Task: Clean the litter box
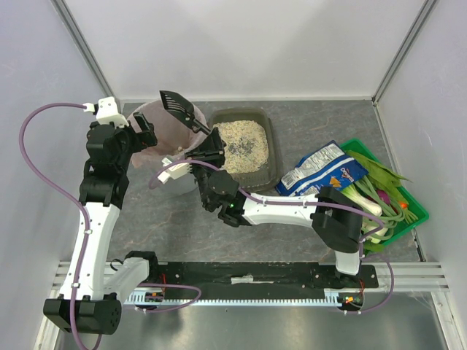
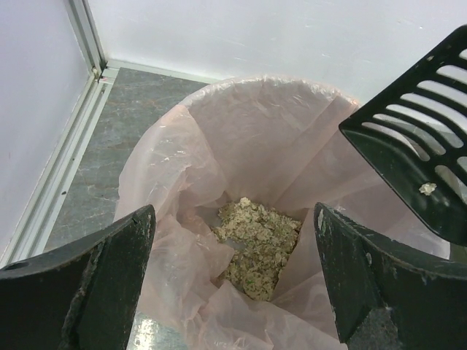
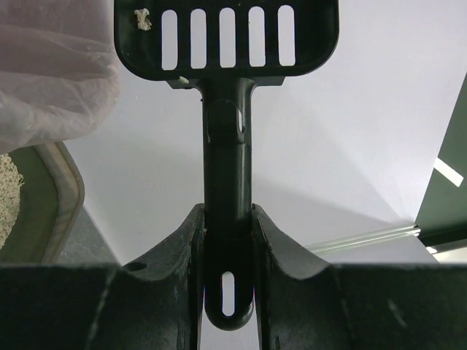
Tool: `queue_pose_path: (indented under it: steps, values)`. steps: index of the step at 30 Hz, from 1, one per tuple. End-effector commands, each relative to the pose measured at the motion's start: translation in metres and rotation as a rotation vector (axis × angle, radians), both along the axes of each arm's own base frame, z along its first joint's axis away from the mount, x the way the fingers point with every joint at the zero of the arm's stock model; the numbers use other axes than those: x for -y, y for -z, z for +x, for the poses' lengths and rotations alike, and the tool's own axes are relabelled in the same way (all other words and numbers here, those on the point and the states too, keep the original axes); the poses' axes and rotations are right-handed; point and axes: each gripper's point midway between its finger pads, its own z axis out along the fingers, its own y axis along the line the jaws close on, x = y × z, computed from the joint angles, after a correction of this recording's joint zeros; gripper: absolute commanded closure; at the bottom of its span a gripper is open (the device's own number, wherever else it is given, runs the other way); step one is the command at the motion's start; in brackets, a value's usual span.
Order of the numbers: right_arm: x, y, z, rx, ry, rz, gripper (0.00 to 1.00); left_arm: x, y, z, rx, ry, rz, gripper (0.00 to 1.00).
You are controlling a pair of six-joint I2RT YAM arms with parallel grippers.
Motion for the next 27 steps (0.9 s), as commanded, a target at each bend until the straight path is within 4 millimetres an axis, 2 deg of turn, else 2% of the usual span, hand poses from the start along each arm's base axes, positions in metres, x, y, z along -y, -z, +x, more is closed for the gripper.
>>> queue_pose_path:
  steps: [1,7,10,11,13,14,18,19,20,22,23,25,27]
  values:
    - [0.002,-0.030,-0.009,0.075,-0.036,0.092,1.00,-0.002,-0.014,0.002,0.050,-0.017,-0.024,0.05]
    - [0.010,-0.036,-0.009,0.043,-0.042,0.211,1.00,0.000,-0.016,0.002,0.056,-0.006,-0.024,0.05]
    - [0.022,-0.040,-0.012,0.009,-0.045,0.301,1.00,0.000,-0.015,0.002,0.054,-0.001,-0.022,0.05]
    - [0.030,-0.046,-0.014,-0.001,-0.045,0.340,1.00,0.000,-0.015,0.001,0.055,-0.001,-0.019,0.05]
    - [0.039,-0.041,-0.016,-0.041,-0.054,0.430,1.00,0.001,-0.014,0.002,0.052,0.002,-0.019,0.05]
    - [0.051,-0.047,-0.018,-0.060,-0.050,0.451,1.00,0.001,-0.015,0.001,0.055,0.004,-0.020,0.05]
    - [0.078,-0.044,-0.014,-0.193,-0.050,0.611,1.00,0.007,-0.015,0.003,0.061,0.038,-0.028,0.05]
    - [0.080,-0.052,-0.012,-0.227,-0.076,0.658,1.00,0.010,-0.016,0.002,0.064,0.053,-0.031,0.06]
    - [0.094,-0.039,-0.004,-0.312,-0.047,0.709,1.00,0.011,-0.015,0.002,0.062,0.058,-0.033,0.06]
    - [0.116,-0.030,0.006,-0.399,-0.018,0.713,1.00,0.014,-0.015,0.003,0.065,0.078,-0.030,0.07]
    - [0.121,-0.024,0.008,-0.439,-0.009,0.789,1.00,0.016,-0.016,0.003,0.064,0.088,-0.028,0.07]
    - [0.141,-0.009,0.012,-0.508,0.047,0.799,1.00,0.017,-0.014,0.004,0.063,0.100,-0.019,0.08]
    - [0.141,0.005,0.011,-0.595,0.038,0.863,1.00,0.025,-0.016,0.003,0.067,0.143,-0.023,0.09]
